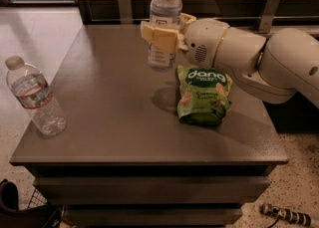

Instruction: Move blue plastic bottle near water bottle

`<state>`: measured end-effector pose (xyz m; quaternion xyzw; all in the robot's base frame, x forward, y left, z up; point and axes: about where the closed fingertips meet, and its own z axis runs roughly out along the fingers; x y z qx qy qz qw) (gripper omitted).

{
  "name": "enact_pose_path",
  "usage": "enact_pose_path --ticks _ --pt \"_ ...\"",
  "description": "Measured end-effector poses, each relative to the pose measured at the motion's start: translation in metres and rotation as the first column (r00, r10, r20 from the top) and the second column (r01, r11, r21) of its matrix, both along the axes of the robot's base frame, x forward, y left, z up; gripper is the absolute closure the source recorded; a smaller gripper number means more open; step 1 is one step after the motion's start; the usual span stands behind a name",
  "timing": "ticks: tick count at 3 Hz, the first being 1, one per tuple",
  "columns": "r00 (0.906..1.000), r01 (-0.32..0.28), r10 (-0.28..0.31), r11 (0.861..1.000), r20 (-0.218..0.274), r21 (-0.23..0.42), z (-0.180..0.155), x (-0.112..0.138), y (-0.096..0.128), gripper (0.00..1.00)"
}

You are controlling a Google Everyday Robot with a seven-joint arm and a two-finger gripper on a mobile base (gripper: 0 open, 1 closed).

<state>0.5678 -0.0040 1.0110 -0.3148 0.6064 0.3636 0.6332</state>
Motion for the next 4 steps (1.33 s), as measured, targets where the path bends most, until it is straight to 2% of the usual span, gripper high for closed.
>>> enact_pose_path --ticks 1,2,3,4 --pt "0.9999 -0.009 0.009 1.0 -0.005 0.002 -0.006 0.0 0.006 1.0" --pt "0.9999 -0.006 0.006 1.0 -0.008 0.005 -0.028 -0.017 0.029 1.0" --pt "0.999 -0.044 0.044 0.999 0.008 -0.001 -0.044 -0.053 0.081 1.0" --pt "0.9962 -0.084 0.085 0.996 0.019 -0.032 -0.056 -0.077 0.118 1.0"
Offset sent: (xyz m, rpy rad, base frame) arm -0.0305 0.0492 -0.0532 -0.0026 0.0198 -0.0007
